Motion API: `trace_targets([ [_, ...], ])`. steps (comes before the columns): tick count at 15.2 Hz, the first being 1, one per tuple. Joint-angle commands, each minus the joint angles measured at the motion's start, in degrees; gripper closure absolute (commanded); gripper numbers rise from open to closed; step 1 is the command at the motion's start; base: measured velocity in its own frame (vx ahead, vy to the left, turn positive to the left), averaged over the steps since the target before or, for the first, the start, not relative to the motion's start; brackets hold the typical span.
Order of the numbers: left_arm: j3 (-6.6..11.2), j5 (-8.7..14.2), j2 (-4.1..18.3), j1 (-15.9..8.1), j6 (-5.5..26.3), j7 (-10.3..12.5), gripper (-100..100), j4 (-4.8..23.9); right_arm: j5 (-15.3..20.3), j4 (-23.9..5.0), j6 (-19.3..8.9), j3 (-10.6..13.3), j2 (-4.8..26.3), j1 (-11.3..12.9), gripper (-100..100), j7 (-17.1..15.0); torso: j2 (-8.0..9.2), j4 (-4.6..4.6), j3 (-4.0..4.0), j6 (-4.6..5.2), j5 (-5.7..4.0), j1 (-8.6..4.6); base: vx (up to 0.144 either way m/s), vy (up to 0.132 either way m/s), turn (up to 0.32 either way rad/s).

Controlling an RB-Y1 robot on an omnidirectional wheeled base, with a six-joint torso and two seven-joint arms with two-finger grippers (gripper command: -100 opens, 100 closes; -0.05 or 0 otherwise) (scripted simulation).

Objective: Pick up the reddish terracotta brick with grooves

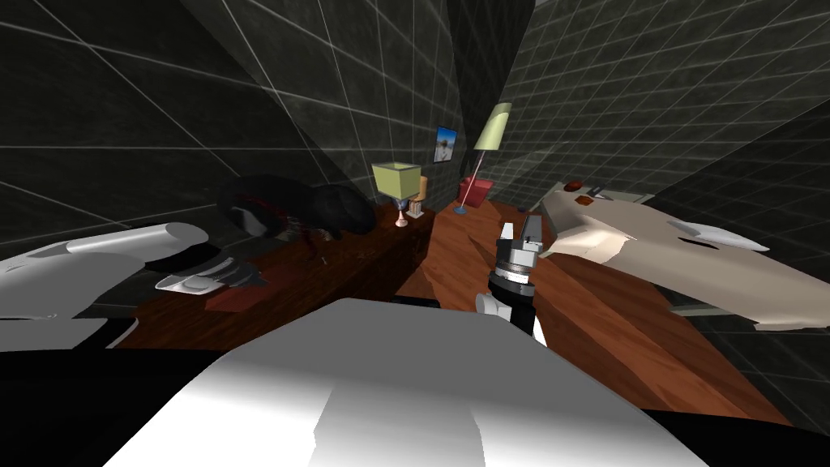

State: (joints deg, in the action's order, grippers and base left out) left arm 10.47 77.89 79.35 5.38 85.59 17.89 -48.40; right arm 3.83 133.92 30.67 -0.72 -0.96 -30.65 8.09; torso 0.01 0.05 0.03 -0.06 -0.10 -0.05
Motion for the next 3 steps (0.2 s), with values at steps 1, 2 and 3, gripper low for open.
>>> trace_targets([
  [1, -2.67, 1.8, 1.4, -1.4, -0.2, 0.2, 100, 0.6, 0.0, 0.0, 0.0, 0.0, 0.0, 0.0, 0, 0.0, 0.00, 0.00, 0.00, 0.00, 0.00, 0.00, -0.008, -0.003, 0.046],
  [2, -3.95, 2.6, 2.0, -2.2, -0.3, 0.2, 100, 1.0, 0.0, 0.0, 0.0, 0.0, 0.0, 0.0, 0, 0.0, 0.01, 0.01, 0.01, 0.00, -0.02, -0.02, -0.008, -0.004, 0.043],
  [3, -2.60, 1.5, 1.2, -1.6, -0.2, 0.0, 100, 0.9, 0.0, 0.0, 0.0, 0.0, 0.0, 0.0, 0, 0.0, 0.01, 0.01, 0.01, 0.00, -0.05, -0.04, -0.004, -0.002, 0.013],
])
